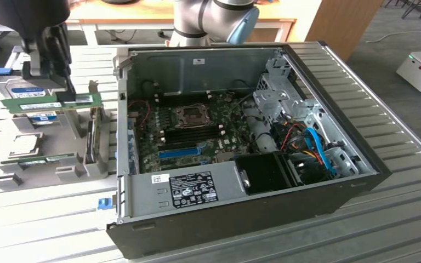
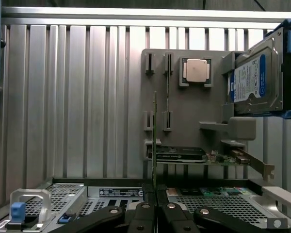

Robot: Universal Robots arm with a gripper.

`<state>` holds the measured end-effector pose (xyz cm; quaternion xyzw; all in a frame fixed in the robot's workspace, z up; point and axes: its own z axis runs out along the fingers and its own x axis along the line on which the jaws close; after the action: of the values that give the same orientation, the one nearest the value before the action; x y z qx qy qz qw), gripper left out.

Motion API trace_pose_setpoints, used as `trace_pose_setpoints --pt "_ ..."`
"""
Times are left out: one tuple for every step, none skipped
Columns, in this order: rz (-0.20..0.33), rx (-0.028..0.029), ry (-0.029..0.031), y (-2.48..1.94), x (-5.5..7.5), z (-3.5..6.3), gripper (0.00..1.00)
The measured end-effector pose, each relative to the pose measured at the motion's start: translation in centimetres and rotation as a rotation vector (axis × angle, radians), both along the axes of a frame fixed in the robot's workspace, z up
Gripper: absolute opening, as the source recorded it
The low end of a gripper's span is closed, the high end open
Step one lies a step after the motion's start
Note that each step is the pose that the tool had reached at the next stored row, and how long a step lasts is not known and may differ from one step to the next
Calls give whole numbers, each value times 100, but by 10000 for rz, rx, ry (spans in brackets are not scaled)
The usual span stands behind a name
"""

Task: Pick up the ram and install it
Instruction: 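Pick up the ram and move it above insertion slot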

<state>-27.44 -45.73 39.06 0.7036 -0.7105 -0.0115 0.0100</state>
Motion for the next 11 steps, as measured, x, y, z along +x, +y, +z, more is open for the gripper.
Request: trace_pose_setpoints --pt "0 1 0 0 26 0 12" --pt "0 1 0 0 52 0 12" --pt "0 0 1 0 82 0 12" --pt "0 1 -1 0 110 -1 12" --pt "1 0 0 0 138 0 12" --pt "1 0 0 0 166 0 12" --pt "0 0 0 0 193 0 12" --pt "0 0 0 0 220 0 12" --pt "0 0 0 0 249 0 12" --pt "-1 1 0 0 277 0 12" --pt "0 1 0 0 305 0 12"
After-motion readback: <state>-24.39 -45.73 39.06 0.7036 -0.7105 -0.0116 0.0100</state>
